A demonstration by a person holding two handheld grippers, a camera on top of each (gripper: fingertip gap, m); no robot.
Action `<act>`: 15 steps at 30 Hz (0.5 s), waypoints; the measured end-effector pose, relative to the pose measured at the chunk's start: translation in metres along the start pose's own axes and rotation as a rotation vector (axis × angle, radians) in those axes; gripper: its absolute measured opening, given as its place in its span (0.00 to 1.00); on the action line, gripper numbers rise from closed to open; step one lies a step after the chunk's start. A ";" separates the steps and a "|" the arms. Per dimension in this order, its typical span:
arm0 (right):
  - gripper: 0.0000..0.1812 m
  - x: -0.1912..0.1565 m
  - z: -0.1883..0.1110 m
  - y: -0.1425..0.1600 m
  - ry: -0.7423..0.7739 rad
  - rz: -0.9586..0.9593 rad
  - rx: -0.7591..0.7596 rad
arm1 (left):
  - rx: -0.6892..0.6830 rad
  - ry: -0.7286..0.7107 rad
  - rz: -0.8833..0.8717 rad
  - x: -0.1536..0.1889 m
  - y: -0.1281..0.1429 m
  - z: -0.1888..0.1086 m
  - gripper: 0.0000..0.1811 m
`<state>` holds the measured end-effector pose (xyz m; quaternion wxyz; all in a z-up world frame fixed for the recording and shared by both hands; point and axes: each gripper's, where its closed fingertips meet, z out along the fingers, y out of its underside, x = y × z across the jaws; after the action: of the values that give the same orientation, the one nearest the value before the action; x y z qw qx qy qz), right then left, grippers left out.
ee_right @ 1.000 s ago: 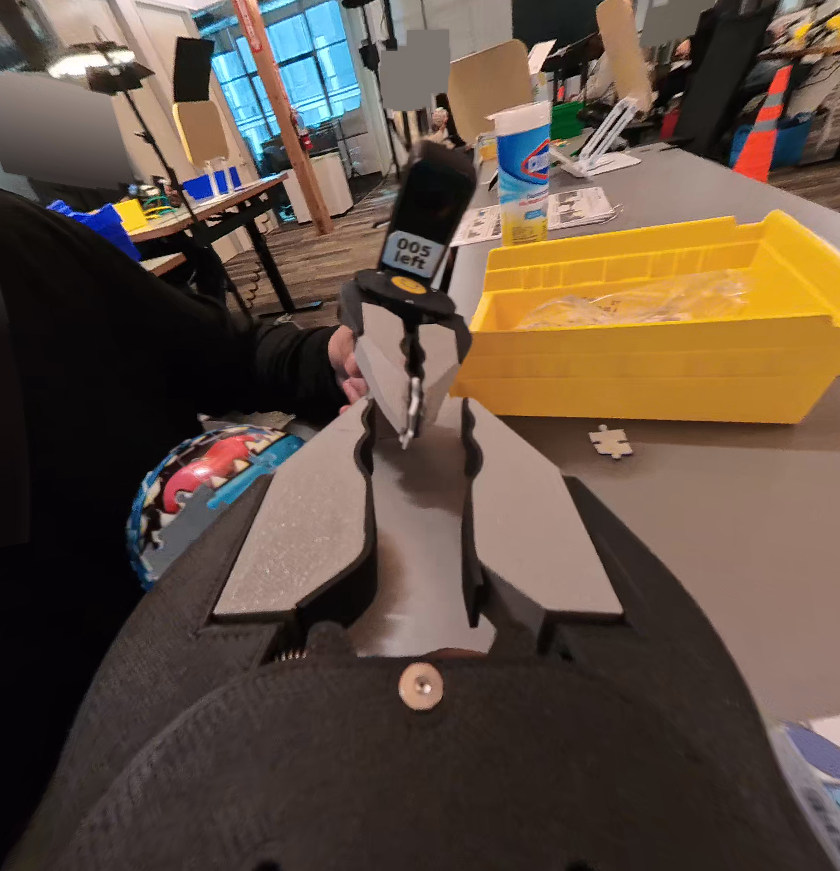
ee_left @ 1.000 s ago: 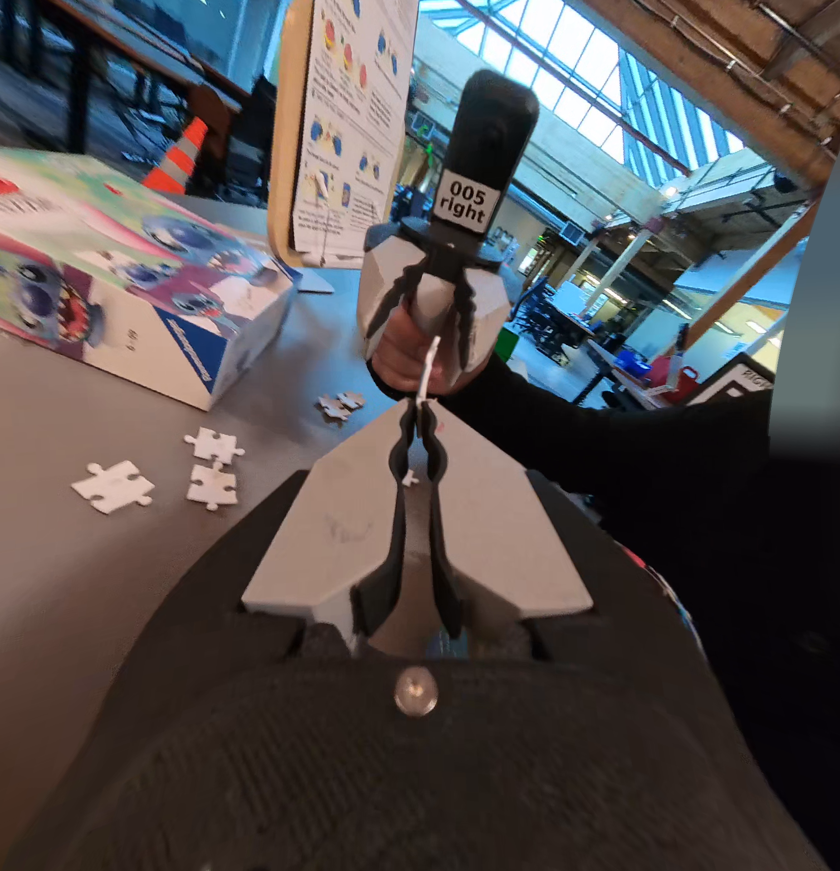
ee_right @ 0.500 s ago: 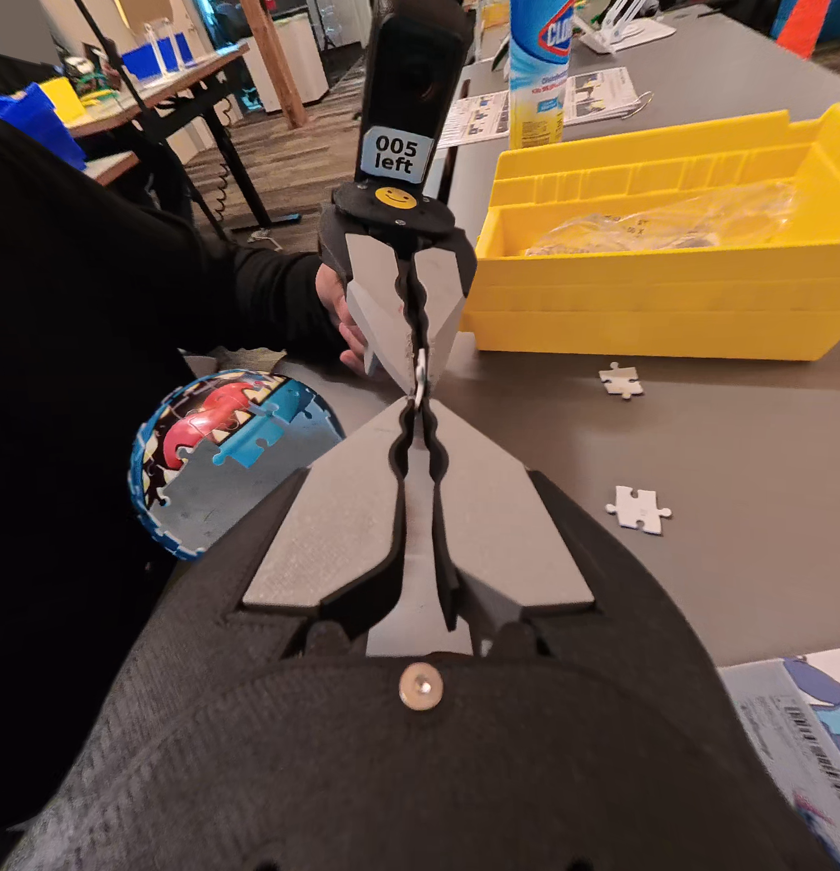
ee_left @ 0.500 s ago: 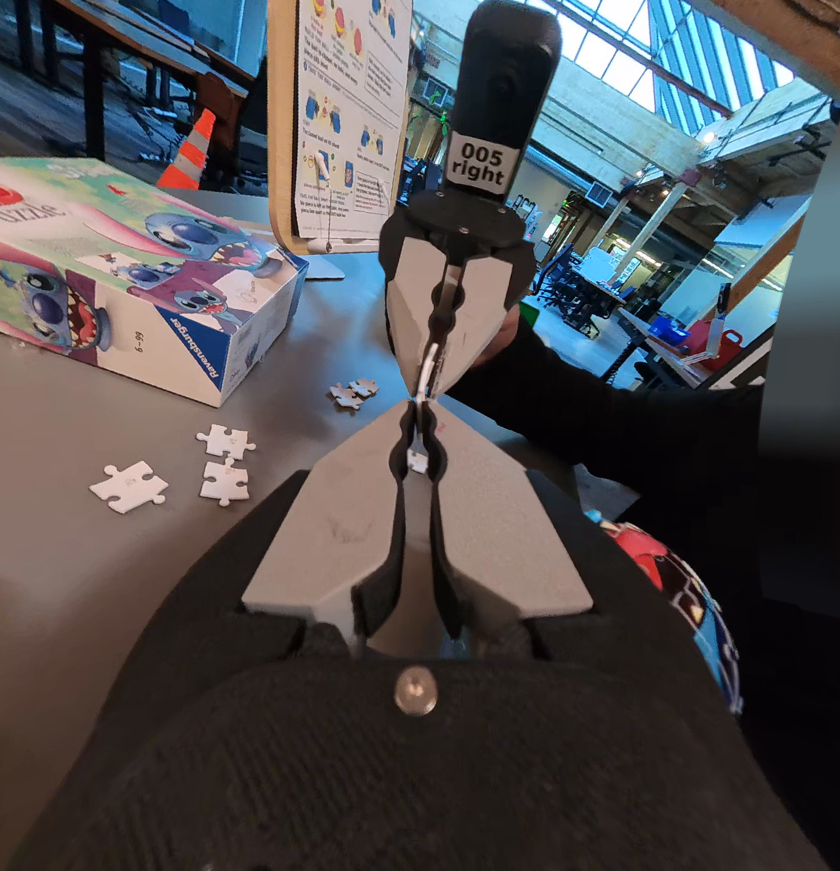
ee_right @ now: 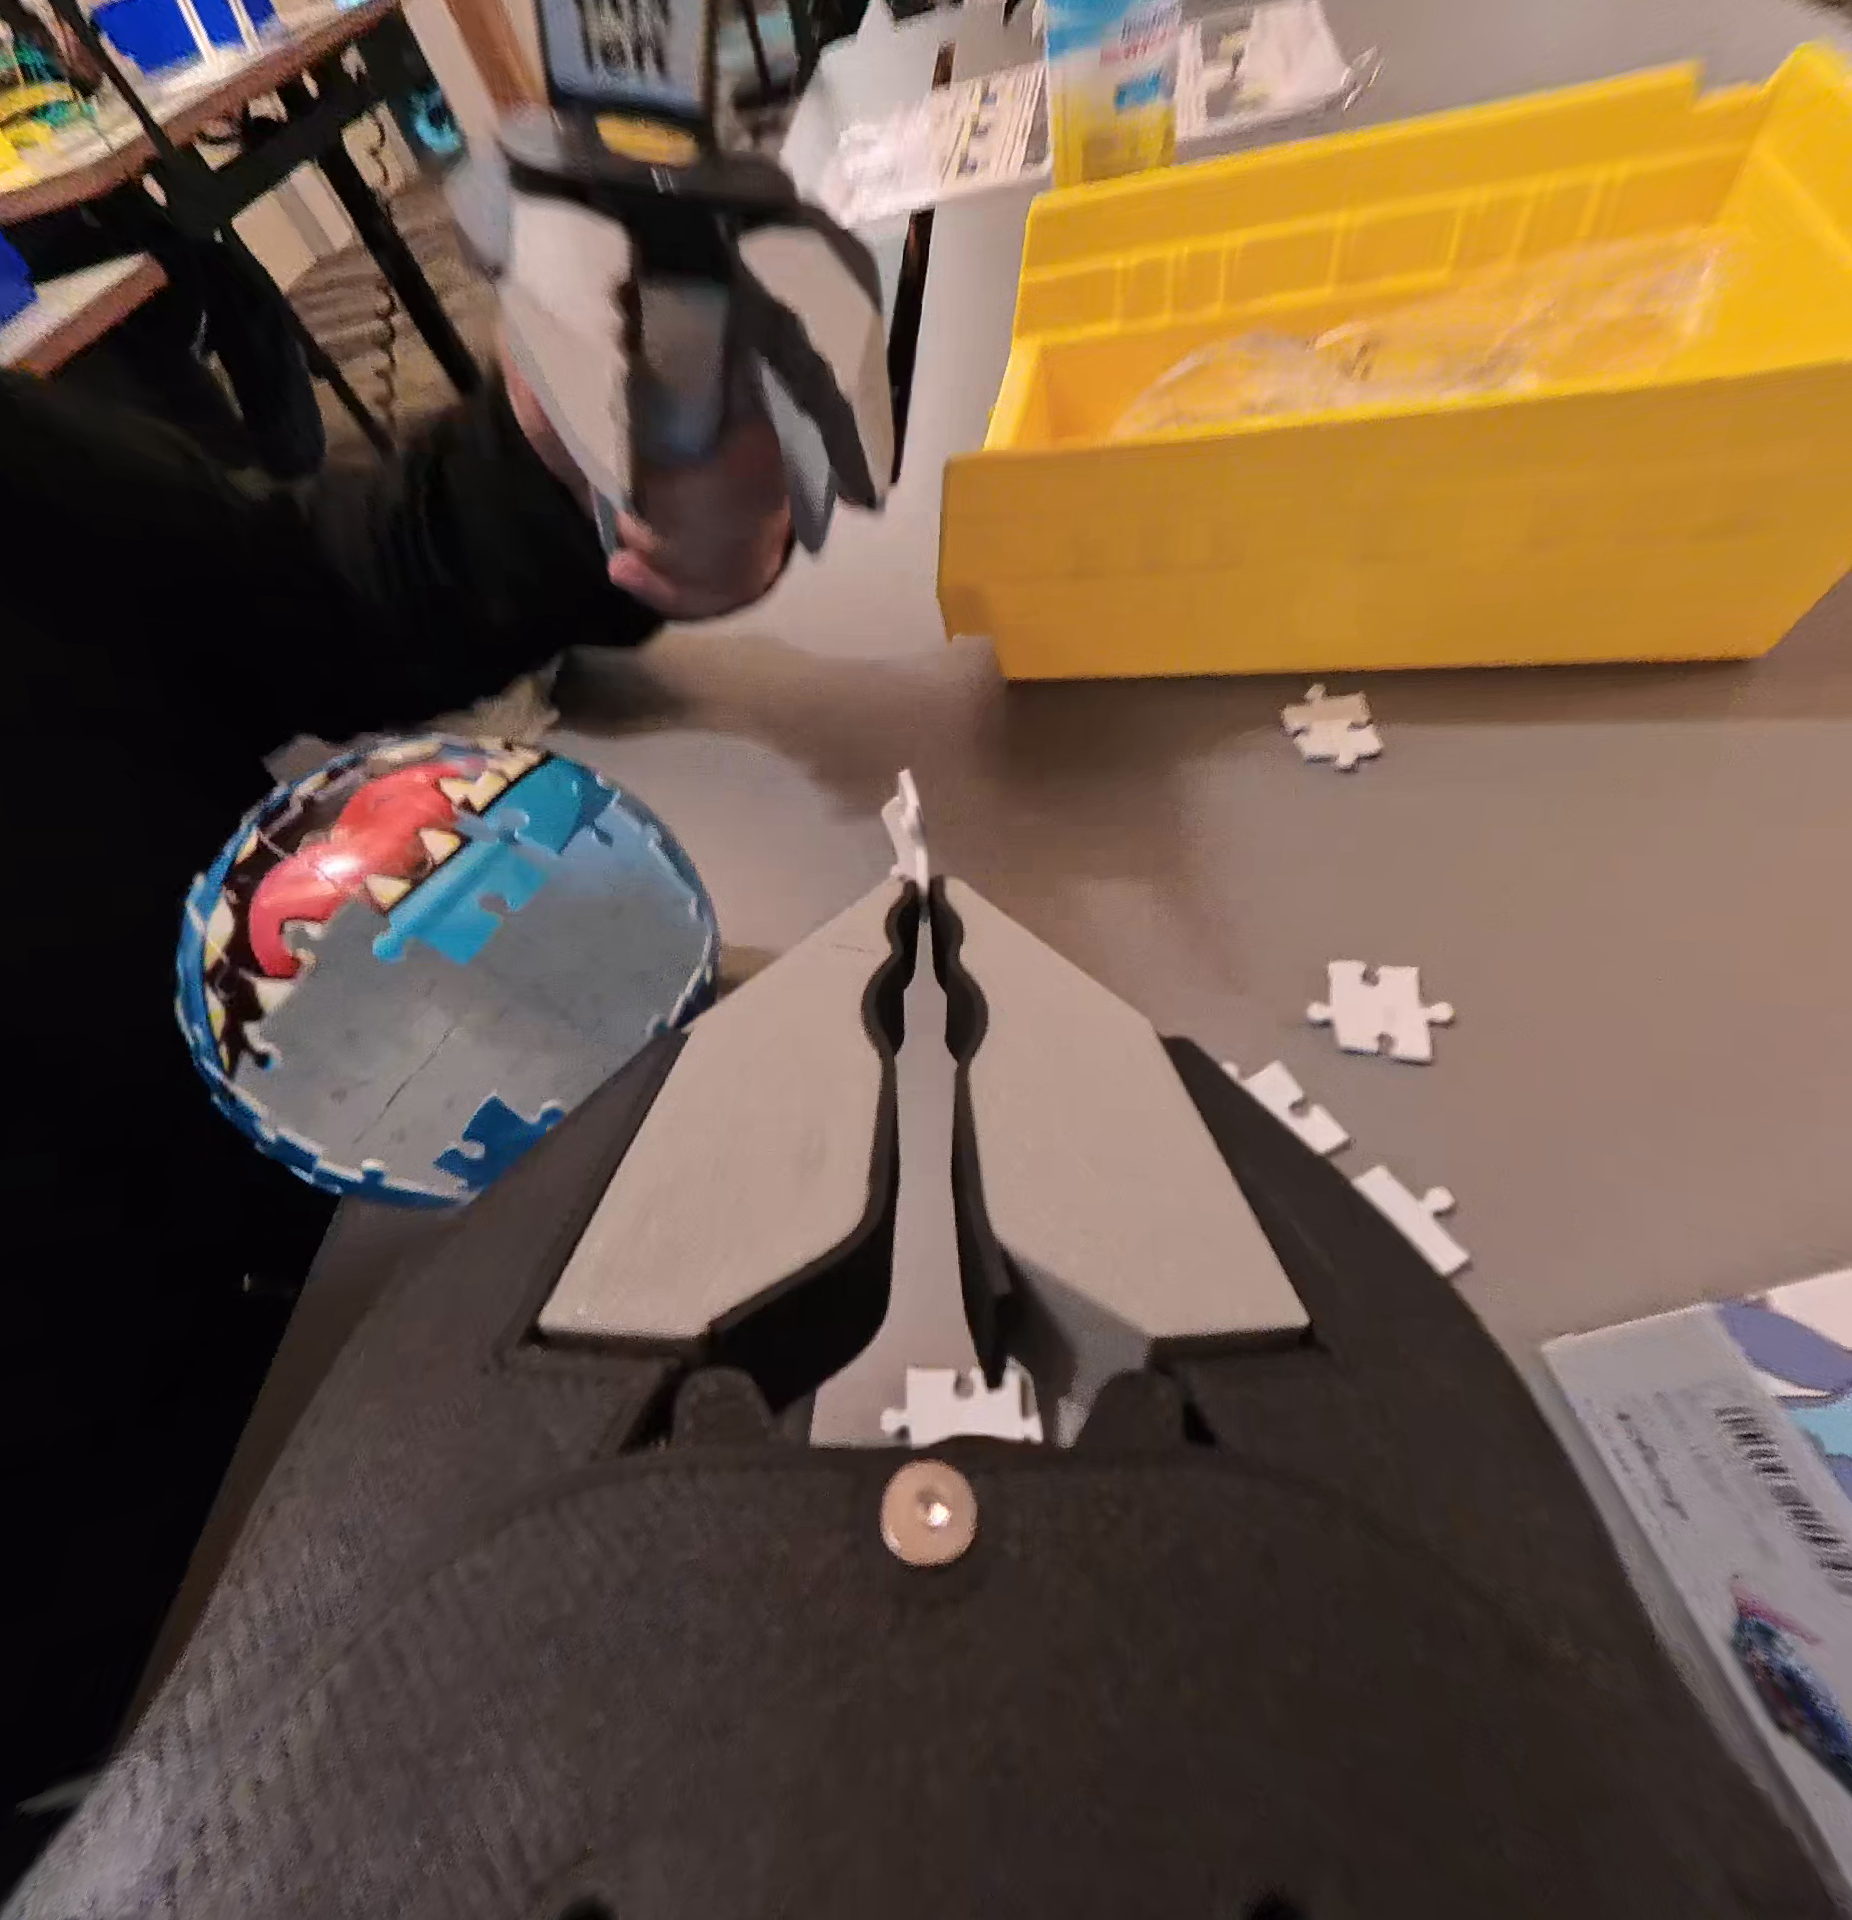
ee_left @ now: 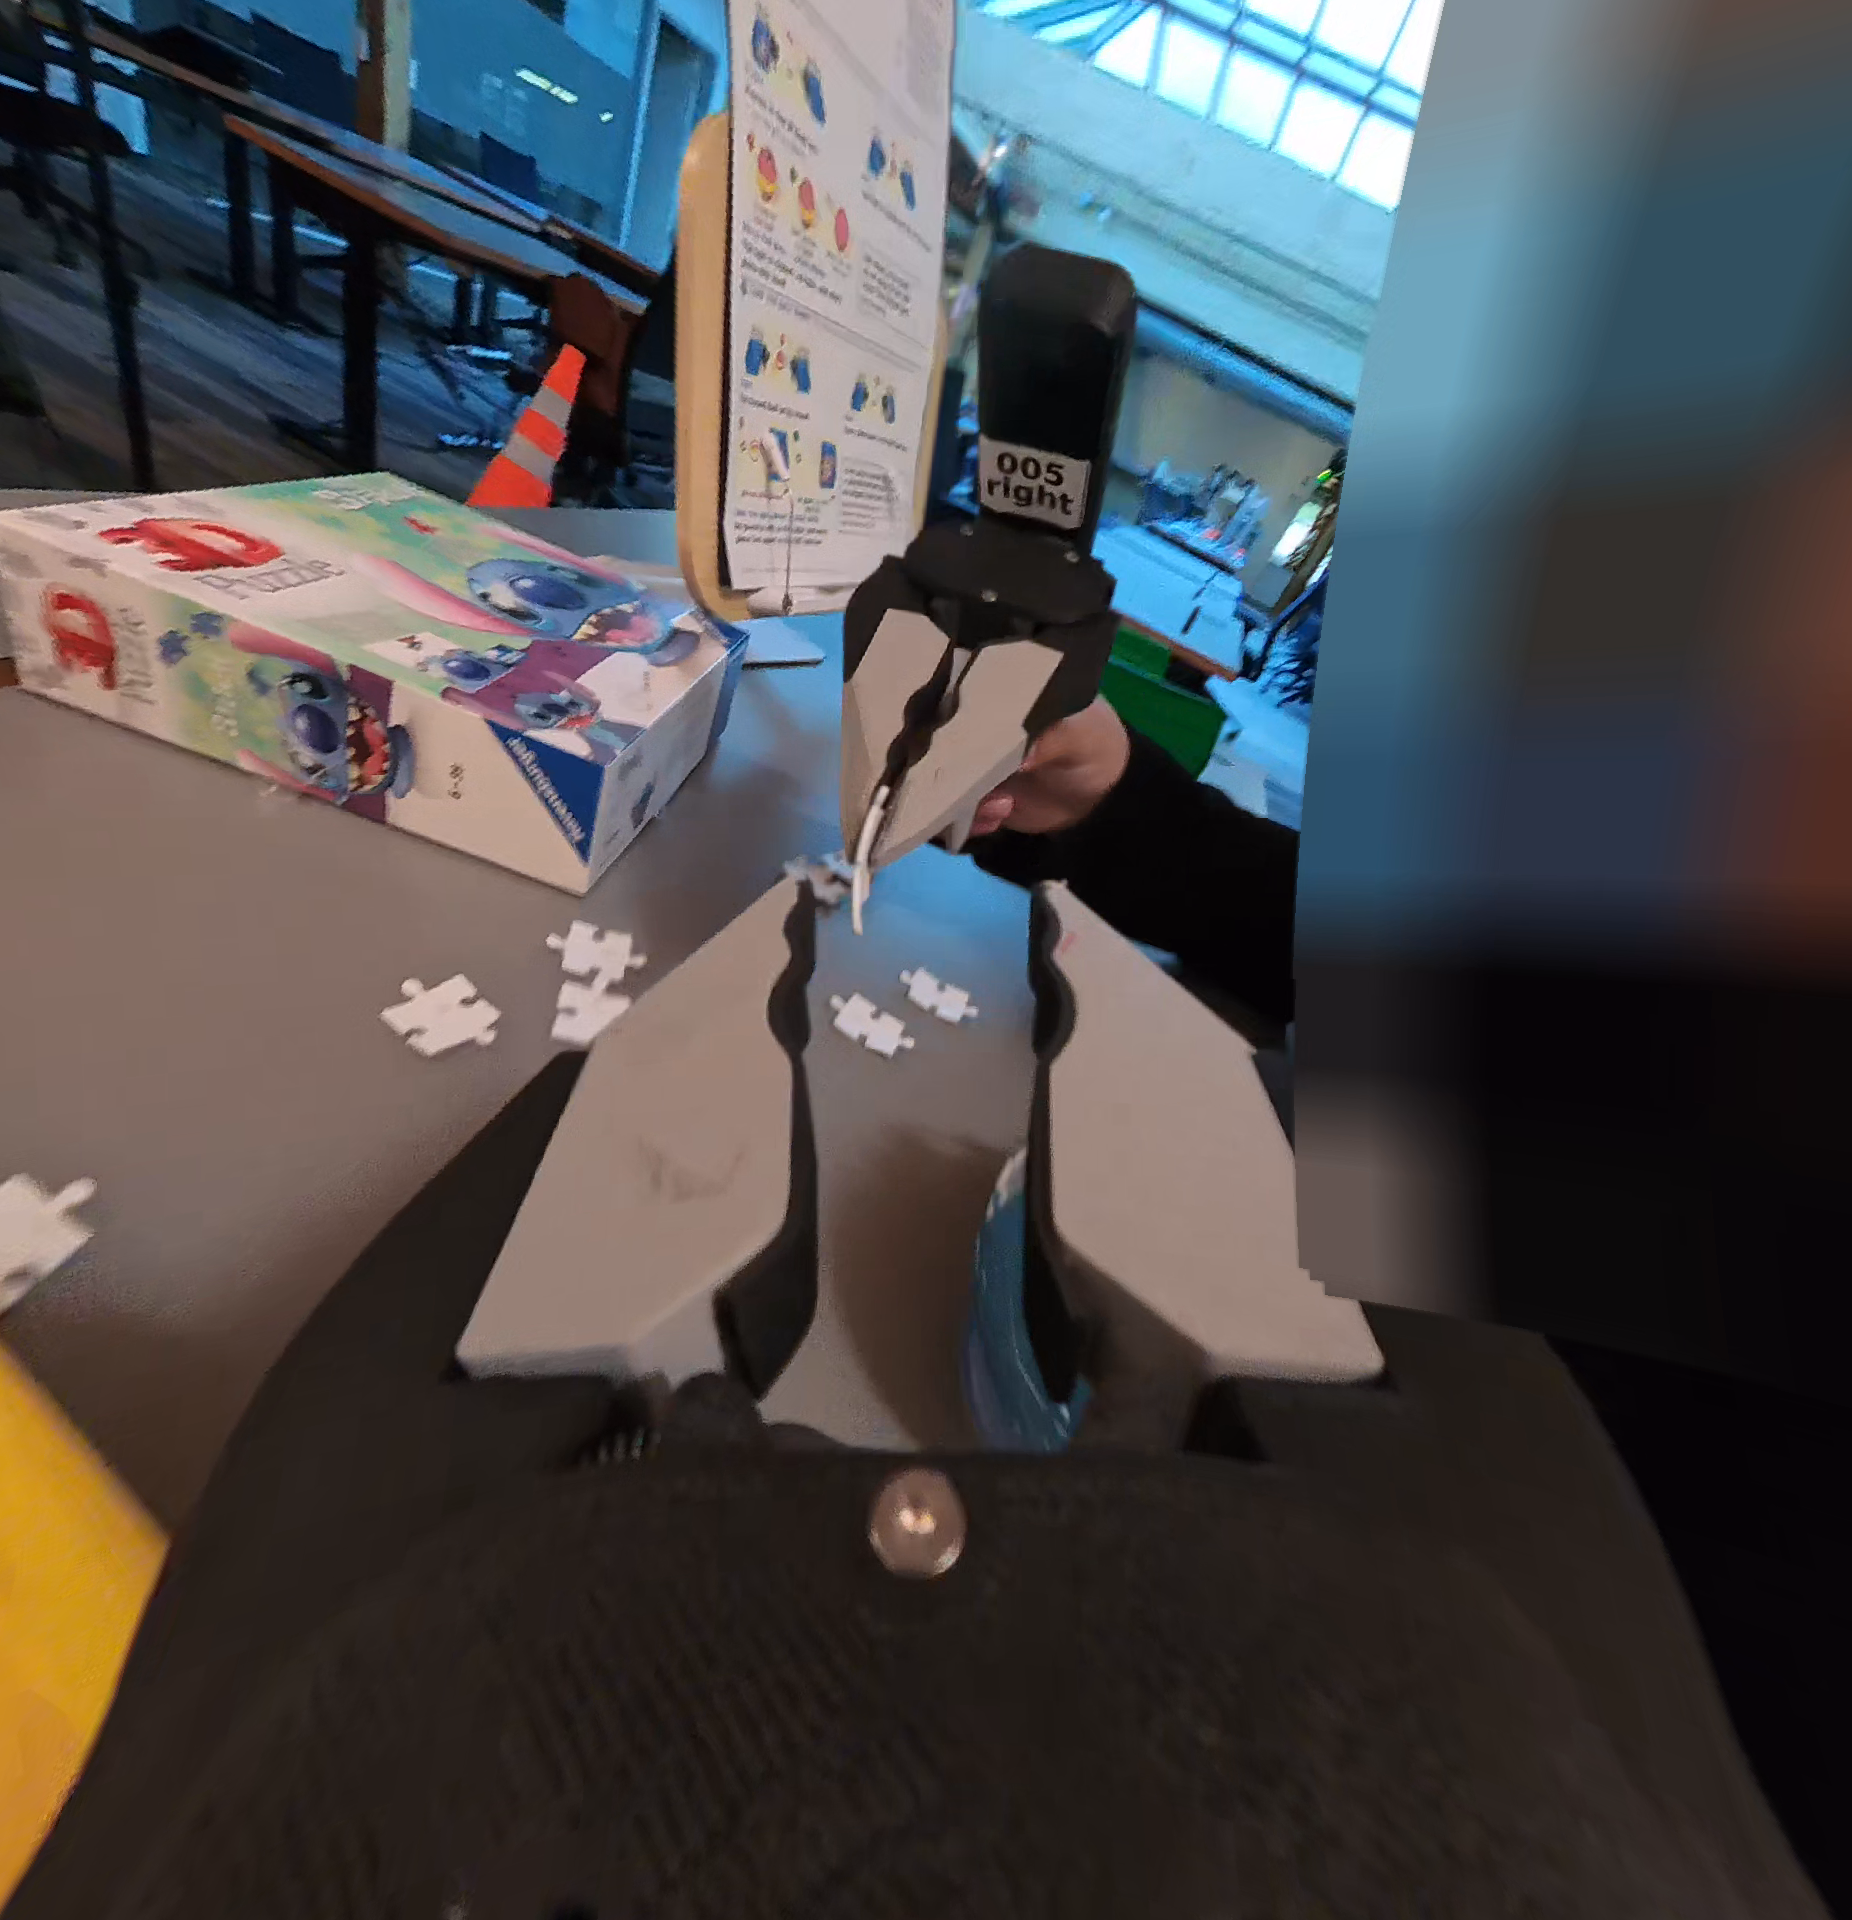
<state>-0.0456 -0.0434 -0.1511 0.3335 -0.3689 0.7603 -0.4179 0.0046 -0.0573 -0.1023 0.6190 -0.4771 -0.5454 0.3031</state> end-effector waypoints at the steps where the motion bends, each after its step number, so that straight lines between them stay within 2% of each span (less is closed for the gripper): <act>1: 0.00 -0.003 0.003 0.008 -0.002 -0.012 -0.034 | -0.021 -0.031 0.017 0.002 0.004 -0.007 0.24; 3: 0.00 -0.007 0.007 0.023 -0.006 -0.028 -0.095 | -0.090 -0.081 0.061 0.010 0.017 -0.021 0.33; 6: 0.00 -0.020 0.010 0.031 -0.055 -0.006 -0.107 | -0.196 -0.161 0.116 0.020 0.041 -0.035 0.44; 10: 0.00 -0.029 0.013 0.035 -0.068 -0.028 -0.119 | -0.226 -0.173 0.090 0.043 0.060 -0.045 0.47; 15: 0.00 -0.038 0.017 0.041 -0.106 -0.029 -0.155 | -0.254 -0.196 0.096 0.064 0.069 -0.048 0.48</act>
<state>-0.0239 -0.0025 -0.1865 0.3376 -0.4263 0.7662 -0.3424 0.0748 0.0125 -0.1391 0.4821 -0.5452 -0.6138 0.3060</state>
